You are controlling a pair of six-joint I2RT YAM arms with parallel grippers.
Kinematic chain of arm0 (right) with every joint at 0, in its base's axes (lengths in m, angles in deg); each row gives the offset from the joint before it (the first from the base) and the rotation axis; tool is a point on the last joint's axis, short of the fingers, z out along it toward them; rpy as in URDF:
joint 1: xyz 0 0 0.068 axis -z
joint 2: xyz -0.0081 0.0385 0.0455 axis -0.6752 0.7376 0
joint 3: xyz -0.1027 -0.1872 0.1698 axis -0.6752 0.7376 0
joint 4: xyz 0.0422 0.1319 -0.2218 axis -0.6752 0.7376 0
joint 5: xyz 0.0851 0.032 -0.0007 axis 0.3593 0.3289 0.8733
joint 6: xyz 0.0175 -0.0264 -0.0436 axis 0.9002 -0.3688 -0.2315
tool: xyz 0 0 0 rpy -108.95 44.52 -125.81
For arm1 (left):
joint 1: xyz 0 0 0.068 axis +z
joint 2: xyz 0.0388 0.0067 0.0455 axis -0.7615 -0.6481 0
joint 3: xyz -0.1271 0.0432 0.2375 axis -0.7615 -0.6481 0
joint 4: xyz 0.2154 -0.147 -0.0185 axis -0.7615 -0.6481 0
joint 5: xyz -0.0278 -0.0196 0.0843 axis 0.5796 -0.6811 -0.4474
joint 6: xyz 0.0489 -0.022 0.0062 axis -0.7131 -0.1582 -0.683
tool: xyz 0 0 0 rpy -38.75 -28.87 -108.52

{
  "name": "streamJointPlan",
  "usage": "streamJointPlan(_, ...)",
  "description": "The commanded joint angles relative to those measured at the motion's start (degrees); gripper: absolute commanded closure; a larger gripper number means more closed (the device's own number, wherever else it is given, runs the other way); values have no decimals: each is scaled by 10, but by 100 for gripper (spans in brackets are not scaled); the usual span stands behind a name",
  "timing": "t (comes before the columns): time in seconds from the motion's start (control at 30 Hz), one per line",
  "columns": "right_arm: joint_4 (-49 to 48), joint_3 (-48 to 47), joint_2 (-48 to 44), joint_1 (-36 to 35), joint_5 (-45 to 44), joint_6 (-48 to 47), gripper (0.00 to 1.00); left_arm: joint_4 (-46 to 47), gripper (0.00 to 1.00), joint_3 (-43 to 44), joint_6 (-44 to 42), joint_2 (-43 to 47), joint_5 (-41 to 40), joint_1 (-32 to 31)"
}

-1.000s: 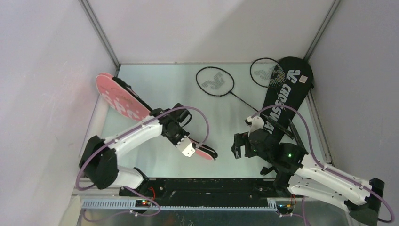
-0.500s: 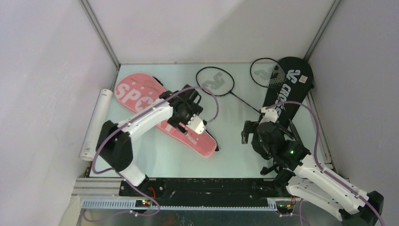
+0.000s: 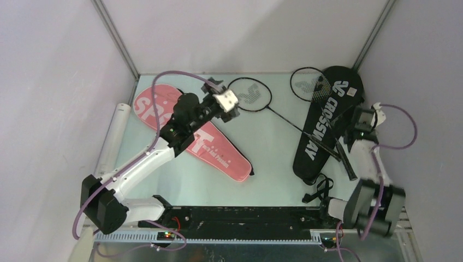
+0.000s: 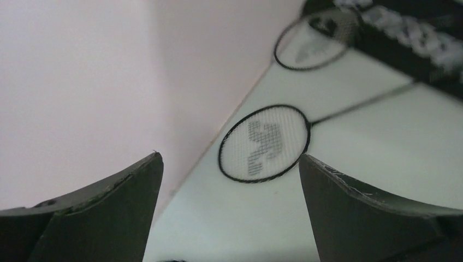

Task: Pack up the badminton gear
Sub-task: Pick up the racket bag from the corner of the board.

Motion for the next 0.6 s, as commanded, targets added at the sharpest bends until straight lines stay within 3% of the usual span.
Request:
streamJointPlan(0.0, 4, -133, 143, 66, 11, -41, 1, 152, 0, -7, 338, -4, -121, 10)
streamJointPlan(0.13, 95, -288, 333, 81, -29, -68, 1, 165, 0, -83, 422, 0, -128, 10)
streamJointPlan(0.27, 118, -354, 437, 91, 2, -60, 1, 159, 0, -137, 476, 9, -130, 10)
streamJointPlan(0.37, 108, -365, 473, 91, 20, -47, 1, 133, 0, -151, 495, 14, -144, 10)
streamJointPlan(0.47, 100, -378, 498, 89, 77, -47, 14, 129, 0, -173, 513, 22, -153, 10)
streamJointPlan(0.57, 105, -390, 504, 73, 95, -68, 17, 130, 0, -188, 536, 30, -172, 10)
